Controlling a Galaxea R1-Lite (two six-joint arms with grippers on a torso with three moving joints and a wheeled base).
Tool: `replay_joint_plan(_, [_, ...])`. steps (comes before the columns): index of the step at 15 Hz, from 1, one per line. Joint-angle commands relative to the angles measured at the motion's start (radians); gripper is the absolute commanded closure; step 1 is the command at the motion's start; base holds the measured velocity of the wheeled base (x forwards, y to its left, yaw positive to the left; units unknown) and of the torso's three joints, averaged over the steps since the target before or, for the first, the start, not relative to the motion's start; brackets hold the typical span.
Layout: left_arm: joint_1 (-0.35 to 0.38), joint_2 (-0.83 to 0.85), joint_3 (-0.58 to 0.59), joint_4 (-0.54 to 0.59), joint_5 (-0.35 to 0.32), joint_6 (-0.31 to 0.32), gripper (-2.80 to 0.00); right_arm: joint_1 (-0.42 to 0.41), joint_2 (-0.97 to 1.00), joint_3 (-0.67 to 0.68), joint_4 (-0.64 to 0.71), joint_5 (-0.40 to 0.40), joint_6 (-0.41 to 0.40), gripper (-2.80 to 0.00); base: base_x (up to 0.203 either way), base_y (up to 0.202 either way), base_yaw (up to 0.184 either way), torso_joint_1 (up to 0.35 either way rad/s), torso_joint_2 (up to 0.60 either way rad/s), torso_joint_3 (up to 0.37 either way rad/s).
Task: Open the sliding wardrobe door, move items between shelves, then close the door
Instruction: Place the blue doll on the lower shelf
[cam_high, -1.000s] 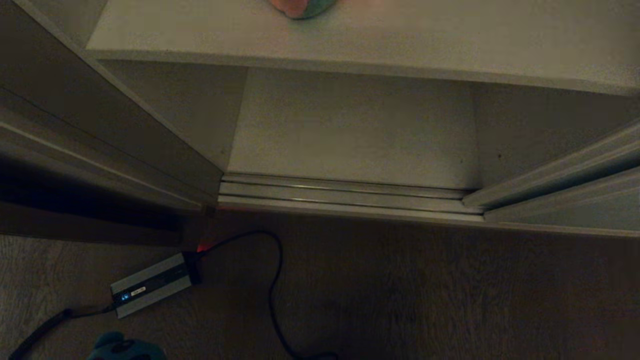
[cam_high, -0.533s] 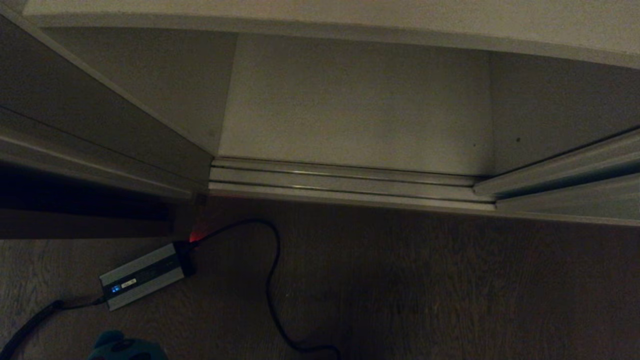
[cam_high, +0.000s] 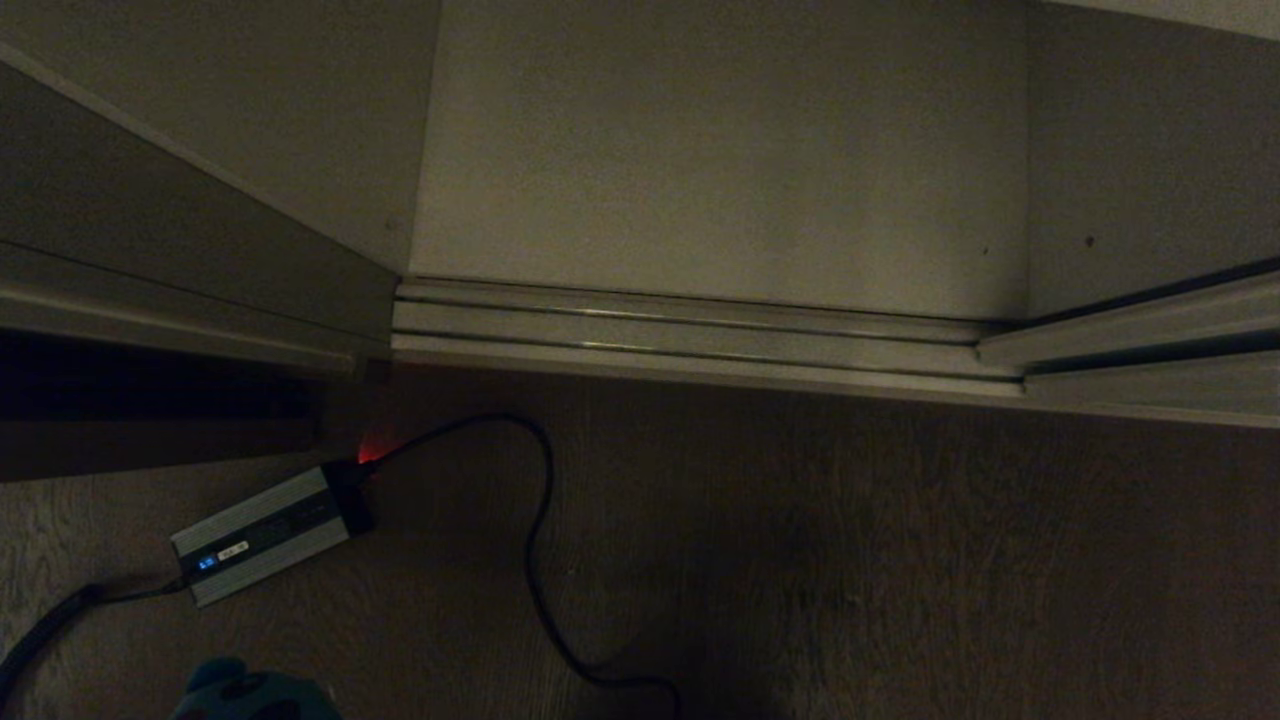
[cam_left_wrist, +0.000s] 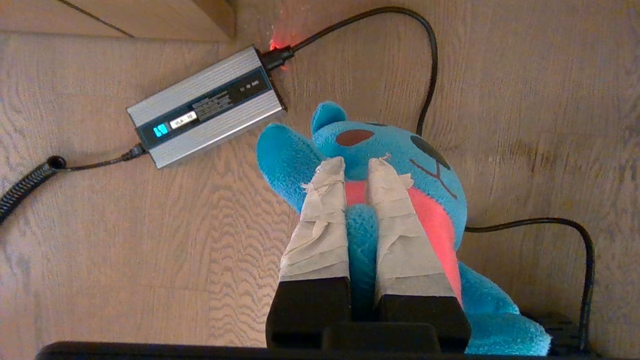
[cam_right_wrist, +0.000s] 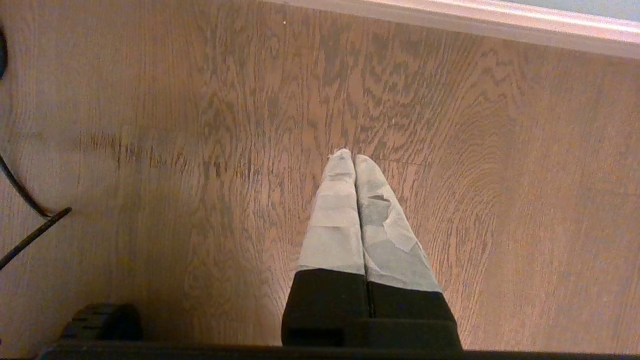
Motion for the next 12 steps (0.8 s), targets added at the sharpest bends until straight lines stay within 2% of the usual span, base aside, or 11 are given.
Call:
replay_joint_plan(1, [0.000, 0.000, 0.000, -0.001, 0.000, 0.004, 0.00, 0.000, 0.000, 0.003, 0.000, 0.000, 0.000, 0.00, 0.000, 0.000, 0.000, 0.002, 0.00, -0.076])
replay_joint_plan(3, [0.000, 0.001, -0.002, 0.014, -0.003, 0.031, 0.00, 0.000, 0.000, 0.003, 0.000, 0.000, 0.000, 0.00, 0.000, 0.000, 0.000, -0.003, 0.00, -0.021])
replay_joint_plan(5, [0.000, 0.002, -0.012, 0.017, -0.035, 0.144, 0.00, 0.000, 0.000, 0.003, 0.000, 0.001, 0.000, 0.00, 0.000, 0.000, 0.000, 0.000, 0.00, 0.000])
replay_joint_plan(6, [0.000, 0.012, -0.047, 0.018, -0.069, 0.161, 0.00, 0.000, 0.000, 0.003, 0.000, 0.000, 0.000, 0.00, 0.000, 0.000, 0.000, 0.000, 0.00, 0.000])
replay_joint_plan(9, [-0.004, 0.189, -0.141, 0.009, -0.115, 0.151, 0.00, 0.000, -0.001, 0.003, 0.000, 0.001, 0.000, 0.00, 0.000, 0.000, 0.000, 0.000, 0.00, 0.000])
replay_joint_plan(12, [-0.016, 0.499, -0.249, -0.063, -0.161, 0.084, 0.00, 0.000, 0.000, 0.003, 0.000, 0.000, 0.000, 0.00, 0.000, 0.000, 0.000, 0.000, 0.00, 0.000])
